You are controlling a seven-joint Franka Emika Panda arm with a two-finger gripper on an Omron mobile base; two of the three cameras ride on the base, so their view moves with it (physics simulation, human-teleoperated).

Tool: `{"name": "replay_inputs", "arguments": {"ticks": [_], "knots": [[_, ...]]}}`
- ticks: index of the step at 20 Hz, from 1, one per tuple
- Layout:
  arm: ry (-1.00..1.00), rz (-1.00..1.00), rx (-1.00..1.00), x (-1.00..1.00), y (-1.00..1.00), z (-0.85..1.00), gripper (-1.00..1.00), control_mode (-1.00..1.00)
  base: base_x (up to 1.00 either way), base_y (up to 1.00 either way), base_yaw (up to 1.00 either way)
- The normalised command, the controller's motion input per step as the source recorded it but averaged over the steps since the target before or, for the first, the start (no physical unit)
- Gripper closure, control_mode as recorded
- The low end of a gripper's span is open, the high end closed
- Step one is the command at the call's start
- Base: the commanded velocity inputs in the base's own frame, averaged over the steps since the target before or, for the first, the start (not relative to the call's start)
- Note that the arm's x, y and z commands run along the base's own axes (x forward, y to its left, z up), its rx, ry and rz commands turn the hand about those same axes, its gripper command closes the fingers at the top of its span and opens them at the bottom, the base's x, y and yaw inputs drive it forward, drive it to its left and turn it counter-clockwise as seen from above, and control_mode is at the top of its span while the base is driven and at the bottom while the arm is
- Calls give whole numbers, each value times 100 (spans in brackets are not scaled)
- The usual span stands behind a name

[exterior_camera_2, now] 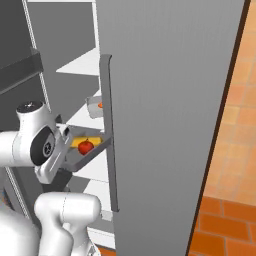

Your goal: Take the meat container that has the shrimp and place it on the second highest rack of the freezer. Then take the vegetable container that has the tomato and corn and place it on the highest rack of the freezer.

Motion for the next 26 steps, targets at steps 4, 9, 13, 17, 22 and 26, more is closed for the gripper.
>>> {"name": "replay_inputs", "arguments": {"ticks": [4,9,13,17,22,26], "knots": [[-47,4,0,-78,0,20,100,-100,0,0,0],[-15,27,2,-50,0,72,100,-100,0,0,0],[0,39,8,-11,0,59,100,-100,0,0,0],[-2,25,9,2,21,52,100,-100,0,0,0],[-16,-5,1,21,6,56,100,-100,0,0,0],[-16,-20,0,35,0,17,100,-100,0,0,0]]}}
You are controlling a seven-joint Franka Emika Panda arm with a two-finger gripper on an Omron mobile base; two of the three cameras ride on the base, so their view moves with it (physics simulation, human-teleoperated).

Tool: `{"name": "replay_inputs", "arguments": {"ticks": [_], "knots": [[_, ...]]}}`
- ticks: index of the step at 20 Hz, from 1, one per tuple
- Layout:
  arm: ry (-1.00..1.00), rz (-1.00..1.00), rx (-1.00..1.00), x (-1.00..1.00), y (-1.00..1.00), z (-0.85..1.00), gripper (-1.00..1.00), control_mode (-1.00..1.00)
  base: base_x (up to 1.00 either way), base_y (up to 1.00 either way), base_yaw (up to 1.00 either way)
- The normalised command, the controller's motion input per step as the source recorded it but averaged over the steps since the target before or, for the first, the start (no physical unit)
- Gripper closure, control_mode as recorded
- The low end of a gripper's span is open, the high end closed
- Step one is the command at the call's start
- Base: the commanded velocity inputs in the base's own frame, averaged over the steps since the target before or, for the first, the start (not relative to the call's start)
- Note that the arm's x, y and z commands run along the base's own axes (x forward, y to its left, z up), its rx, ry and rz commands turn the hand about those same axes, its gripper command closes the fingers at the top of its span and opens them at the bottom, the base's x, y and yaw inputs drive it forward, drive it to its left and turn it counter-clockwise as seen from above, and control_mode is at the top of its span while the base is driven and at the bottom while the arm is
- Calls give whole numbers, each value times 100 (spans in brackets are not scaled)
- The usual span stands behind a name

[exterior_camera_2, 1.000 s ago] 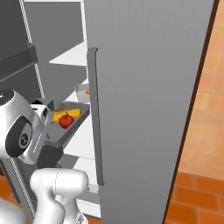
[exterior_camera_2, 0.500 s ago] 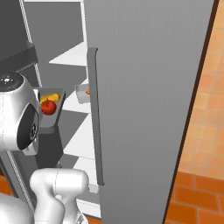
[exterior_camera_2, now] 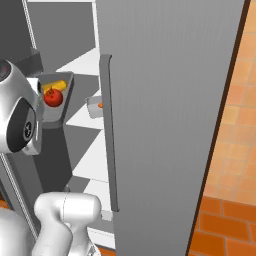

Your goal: Take the meat container that has the shrimp and place it on the second highest rack of the freezer. Then take the vegetable container that has the tomato and corn and place it on the highest rack of the freezer.

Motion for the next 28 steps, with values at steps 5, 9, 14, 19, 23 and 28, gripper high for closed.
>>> {"name": "replay_inputs", "arguments": {"ticks": [5,9,14,19,23,28], "knots": [[-6,-14,0,54,2,5,100,-100,0,0,0],[1,-9,4,71,0,14,100,-100,0,0,0],[7,-4,7,76,0,17,100,-100,0,0,0],[-3,0,-2,65,14,1,100,-100,0,0,0],[-3,0,-1,67,16,0,100,-100,0,0,0],[0,-1,0,62,9,2,100,-100,0,0,0]]}}
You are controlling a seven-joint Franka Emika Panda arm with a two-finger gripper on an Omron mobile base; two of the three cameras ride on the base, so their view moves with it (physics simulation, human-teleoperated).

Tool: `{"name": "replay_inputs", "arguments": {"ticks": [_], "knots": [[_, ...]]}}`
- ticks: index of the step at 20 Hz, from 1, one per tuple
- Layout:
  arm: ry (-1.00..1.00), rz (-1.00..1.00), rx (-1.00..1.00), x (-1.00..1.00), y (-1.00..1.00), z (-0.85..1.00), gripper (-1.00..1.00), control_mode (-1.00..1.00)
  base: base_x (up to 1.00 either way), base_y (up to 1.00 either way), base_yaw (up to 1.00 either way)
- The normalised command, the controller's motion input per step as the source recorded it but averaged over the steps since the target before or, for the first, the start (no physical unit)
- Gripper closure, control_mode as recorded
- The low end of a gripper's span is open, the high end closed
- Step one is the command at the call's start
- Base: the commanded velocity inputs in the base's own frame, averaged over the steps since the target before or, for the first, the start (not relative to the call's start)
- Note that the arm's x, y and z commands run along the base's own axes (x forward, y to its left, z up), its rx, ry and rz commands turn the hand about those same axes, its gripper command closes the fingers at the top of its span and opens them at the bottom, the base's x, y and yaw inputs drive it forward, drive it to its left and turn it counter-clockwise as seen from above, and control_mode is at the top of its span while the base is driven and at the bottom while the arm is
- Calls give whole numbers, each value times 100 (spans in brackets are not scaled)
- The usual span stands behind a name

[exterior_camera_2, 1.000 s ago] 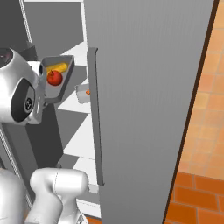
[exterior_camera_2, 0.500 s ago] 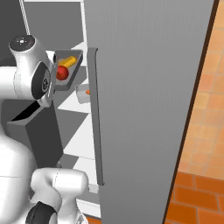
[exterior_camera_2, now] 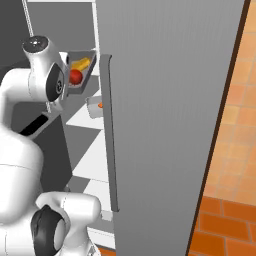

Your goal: Take the meat container that has the shrimp and place it on the second highest rack of the freezer. Then take the vegetable container that has the tomato and corn and place it on the highest rack of the freezer.

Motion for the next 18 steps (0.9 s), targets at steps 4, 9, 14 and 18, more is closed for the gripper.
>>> {"name": "replay_inputs", "arguments": {"ticks": [4,9,14,18], "knots": [[0,-2,0,54,8,13,100,-100,0,0,0],[3,-4,0,57,6,25,100,-100,0,0,0],[0,-5,0,75,0,6,100,-100,0,0,0],[0,-3,0,93,0,0,100,-100,0,0,0]]}}
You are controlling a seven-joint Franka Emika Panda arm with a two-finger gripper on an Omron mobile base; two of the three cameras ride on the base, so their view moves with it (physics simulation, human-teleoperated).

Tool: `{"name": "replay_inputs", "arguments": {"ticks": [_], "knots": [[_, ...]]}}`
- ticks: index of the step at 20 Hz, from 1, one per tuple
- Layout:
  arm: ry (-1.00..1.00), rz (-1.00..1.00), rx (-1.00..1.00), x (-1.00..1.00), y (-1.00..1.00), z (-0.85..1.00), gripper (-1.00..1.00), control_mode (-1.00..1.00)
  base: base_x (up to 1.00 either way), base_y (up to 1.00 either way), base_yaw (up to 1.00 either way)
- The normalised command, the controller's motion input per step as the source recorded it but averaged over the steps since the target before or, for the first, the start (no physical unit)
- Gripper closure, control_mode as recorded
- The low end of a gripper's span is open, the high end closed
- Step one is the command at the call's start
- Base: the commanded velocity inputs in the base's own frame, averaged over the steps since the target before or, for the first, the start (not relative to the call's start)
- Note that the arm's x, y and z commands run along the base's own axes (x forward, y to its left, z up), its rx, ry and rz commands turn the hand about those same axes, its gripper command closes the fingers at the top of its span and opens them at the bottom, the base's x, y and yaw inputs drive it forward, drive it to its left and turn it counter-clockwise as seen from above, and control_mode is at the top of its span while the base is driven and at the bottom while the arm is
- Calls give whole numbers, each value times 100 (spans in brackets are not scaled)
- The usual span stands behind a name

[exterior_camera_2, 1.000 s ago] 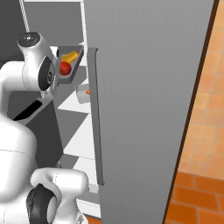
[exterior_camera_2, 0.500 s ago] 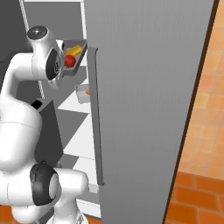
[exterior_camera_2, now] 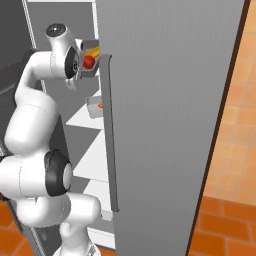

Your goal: Take the meat container that has the shrimp and place it on the second highest rack of the freezer. Then take the vegetable container that has the tomato and corn and place it on the highest rack of the freezer.

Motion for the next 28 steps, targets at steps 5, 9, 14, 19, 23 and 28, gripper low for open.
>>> {"name": "replay_inputs", "arguments": {"ticks": [5,9,14,19,23,28], "knots": [[0,-3,0,100,0,0,100,-100,0,0,0],[0,-2,-3,89,5,-4,-100,-100,0,0,0],[-2,-1,-9,42,9,-20,-100,-100,0,0,0],[-33,0,-11,-63,-9,-7,-100,-100,0,0,0],[-20,0,0,-62,-25,40,-100,-100,0,0,0],[-3,5,7,-100,-39,1,-100,-100,0,0,0]]}}
